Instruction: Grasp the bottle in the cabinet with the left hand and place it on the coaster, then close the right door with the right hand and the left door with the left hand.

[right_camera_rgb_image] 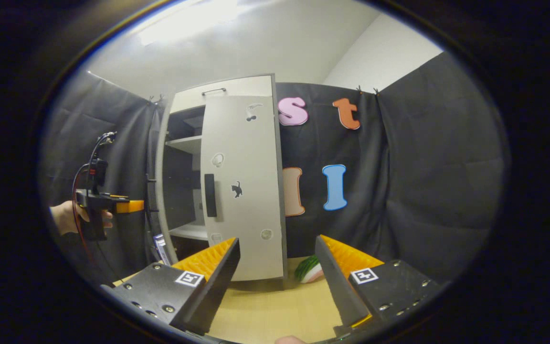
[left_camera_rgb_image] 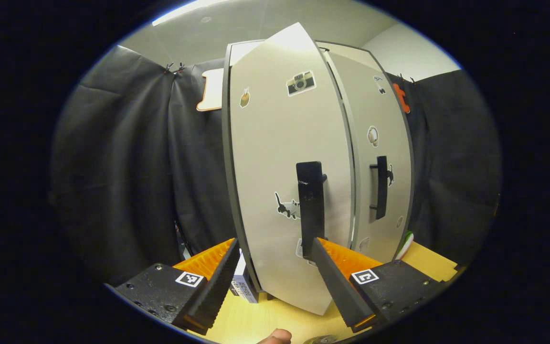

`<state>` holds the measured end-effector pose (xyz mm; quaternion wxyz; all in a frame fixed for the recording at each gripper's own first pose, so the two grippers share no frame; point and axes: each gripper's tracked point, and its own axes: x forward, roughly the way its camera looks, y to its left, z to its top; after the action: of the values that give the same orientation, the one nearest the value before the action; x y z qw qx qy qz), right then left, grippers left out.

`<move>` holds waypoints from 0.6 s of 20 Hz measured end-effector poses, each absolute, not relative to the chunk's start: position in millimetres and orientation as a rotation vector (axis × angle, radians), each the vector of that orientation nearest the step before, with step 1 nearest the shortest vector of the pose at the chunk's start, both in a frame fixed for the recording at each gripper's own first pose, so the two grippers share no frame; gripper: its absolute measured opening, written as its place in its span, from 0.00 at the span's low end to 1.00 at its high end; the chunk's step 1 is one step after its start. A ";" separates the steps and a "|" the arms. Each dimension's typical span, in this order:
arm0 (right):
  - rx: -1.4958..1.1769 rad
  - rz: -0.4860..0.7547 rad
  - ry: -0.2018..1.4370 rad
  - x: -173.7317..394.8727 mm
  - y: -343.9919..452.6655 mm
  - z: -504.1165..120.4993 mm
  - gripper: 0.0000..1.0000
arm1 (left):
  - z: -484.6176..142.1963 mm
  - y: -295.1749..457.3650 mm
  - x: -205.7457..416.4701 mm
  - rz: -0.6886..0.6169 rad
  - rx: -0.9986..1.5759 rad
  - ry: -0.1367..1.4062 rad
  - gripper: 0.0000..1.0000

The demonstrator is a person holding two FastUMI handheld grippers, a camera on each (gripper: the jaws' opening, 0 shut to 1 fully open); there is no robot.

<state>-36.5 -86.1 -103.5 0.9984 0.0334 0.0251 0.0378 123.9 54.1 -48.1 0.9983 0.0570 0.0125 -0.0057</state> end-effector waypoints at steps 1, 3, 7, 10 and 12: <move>0.060 0.081 0.048 -38.9 -85.4 -102.5 0.96 | -48.9 52.1 120.6 -0.004 0.111 0.024 1.00; 0.059 0.093 0.048 -44.1 -80.3 -102.5 0.96 | -51.7 49.4 112.8 0.019 0.102 0.027 0.97; 0.051 0.119 0.047 -54.6 -63.6 -97.5 0.96 | -51.5 46.2 94.8 0.012 0.085 0.020 0.97; 0.036 0.120 0.030 -57.9 -52.3 -88.5 0.96 | -49.1 46.7 85.0 -0.010 0.067 0.013 0.97; 0.030 0.107 0.021 -57.8 -45.8 -83.2 0.96 | -49.7 46.4 80.0 -0.028 0.052 0.016 0.97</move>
<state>-57.8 -45.8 -83.2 0.9984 0.0148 0.0103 0.0537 80.0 46.4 -49.7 0.9995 0.0260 0.0078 -0.0141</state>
